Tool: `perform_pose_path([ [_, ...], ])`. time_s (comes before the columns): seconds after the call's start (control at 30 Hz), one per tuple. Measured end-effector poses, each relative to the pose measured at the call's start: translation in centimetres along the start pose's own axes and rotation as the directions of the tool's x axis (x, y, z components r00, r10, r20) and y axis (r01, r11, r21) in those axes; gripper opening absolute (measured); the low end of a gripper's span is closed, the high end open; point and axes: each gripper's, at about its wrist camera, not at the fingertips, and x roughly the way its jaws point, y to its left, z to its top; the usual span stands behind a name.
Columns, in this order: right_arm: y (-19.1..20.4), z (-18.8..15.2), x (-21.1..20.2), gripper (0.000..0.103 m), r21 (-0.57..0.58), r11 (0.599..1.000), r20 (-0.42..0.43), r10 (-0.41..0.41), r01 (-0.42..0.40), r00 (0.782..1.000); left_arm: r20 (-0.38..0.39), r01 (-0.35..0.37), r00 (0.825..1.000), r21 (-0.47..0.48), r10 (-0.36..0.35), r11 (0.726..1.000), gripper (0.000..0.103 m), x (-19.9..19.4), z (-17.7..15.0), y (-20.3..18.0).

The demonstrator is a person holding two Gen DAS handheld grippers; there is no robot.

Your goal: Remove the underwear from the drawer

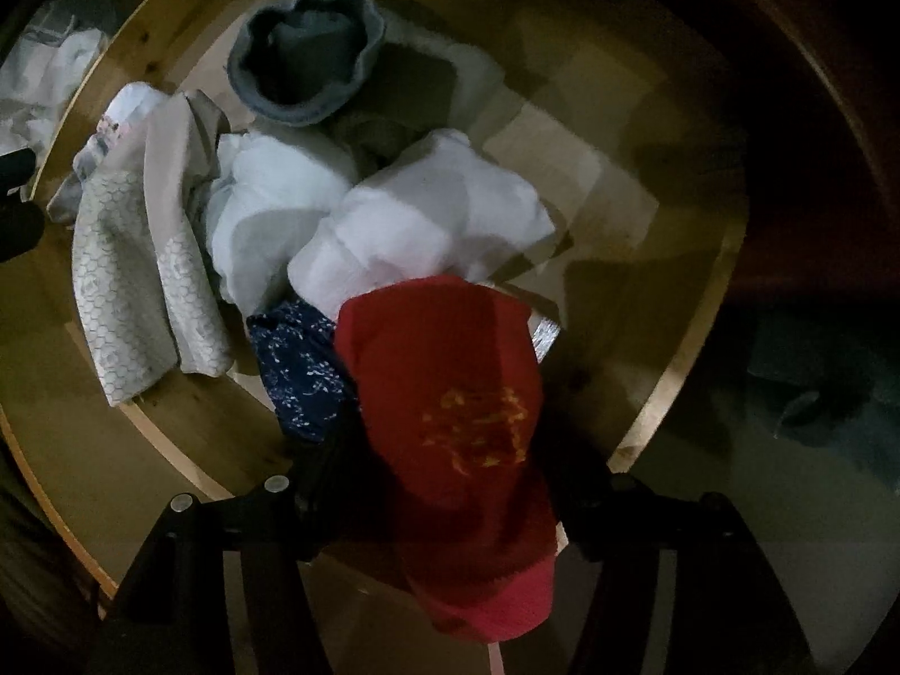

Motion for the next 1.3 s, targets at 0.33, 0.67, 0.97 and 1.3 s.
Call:
perform_pose_path([
  [0.33,-2.2,0.4,1.6,0.042,0.043,0.998,-0.015,0.052,-0.051,0.999,-0.099,0.073,0.991,-0.113,-0.084,0.991,0.063,2.8,1.4,-0.5],
  [0.67,-1.4,0.0,2.0,0.040,0.025,0.999,-0.023,0.043,-0.042,0.999,-0.201,0.027,0.977,-0.194,-0.067,0.981,0.063,6.6,2.6,-0.3],
  [0.97,1.0,0.5,3.0,0.043,0.006,1.000,-0.042,0.027,-0.027,0.999,-0.251,0.035,0.963,-0.240,-0.097,0.970,0.063,8.1,3.0,1.3],
  [1.3,0.5,0.5,2.7,0.033,0.028,0.999,-0.016,0.020,-0.020,1.000,-0.211,0.042,0.974,-0.220,-0.089,0.975,0.034,6.5,2.0,2.2],
])
